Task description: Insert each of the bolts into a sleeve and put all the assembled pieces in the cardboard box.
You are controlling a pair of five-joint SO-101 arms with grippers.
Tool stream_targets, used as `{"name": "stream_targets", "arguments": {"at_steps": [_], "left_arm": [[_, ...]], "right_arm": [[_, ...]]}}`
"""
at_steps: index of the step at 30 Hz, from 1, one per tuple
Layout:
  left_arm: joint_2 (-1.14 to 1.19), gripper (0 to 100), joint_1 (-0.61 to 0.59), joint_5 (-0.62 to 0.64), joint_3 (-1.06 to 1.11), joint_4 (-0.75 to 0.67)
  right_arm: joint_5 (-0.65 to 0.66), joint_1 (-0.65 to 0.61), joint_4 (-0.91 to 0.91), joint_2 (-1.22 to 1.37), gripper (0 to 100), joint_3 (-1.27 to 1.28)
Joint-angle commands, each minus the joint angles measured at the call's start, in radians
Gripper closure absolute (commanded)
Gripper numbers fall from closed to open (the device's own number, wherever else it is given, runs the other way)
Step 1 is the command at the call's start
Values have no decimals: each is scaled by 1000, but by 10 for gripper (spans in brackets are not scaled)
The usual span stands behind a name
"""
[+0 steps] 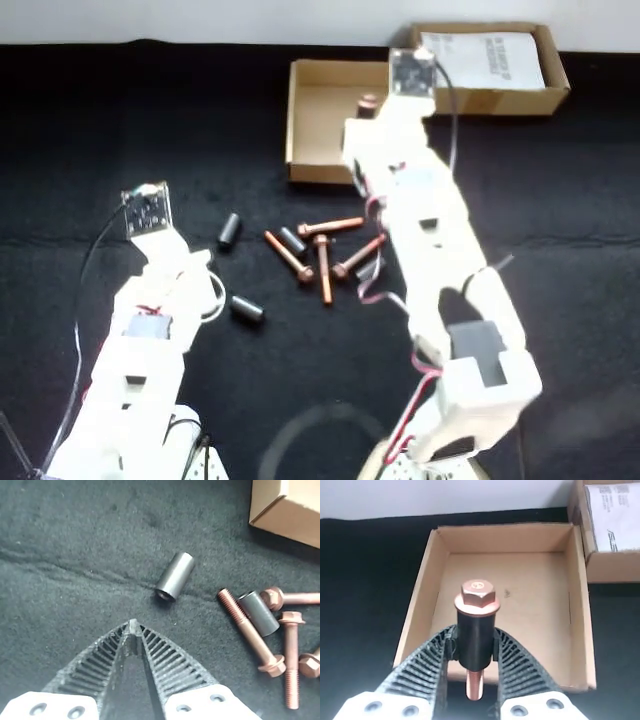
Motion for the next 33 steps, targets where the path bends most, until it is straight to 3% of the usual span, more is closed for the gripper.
{"name": "stream_targets", "arguments": {"at_steps": [1, 6, 16, 22, 27, 33], "left_arm": [[-24, 992, -13, -2, 35, -75], [-24, 992, -51, -2, 101, -207], [-22, 992, -56, -2, 125, -222], [-19, 992, -56, -2, 125, -221], [-19, 992, -56, -2, 125, -221], [-18, 992, -56, -3, 125, -221]], "right_arm": [[25, 5, 54, 76, 992, -234], [29, 7, 108, 243, 992, -467], [101, 5, 150, 582, 991, -817], [97, 2, 150, 625, 863, -842], [100, 2, 160, 624, 861, -842], [95, 2, 300, 618, 861, -852]]}}
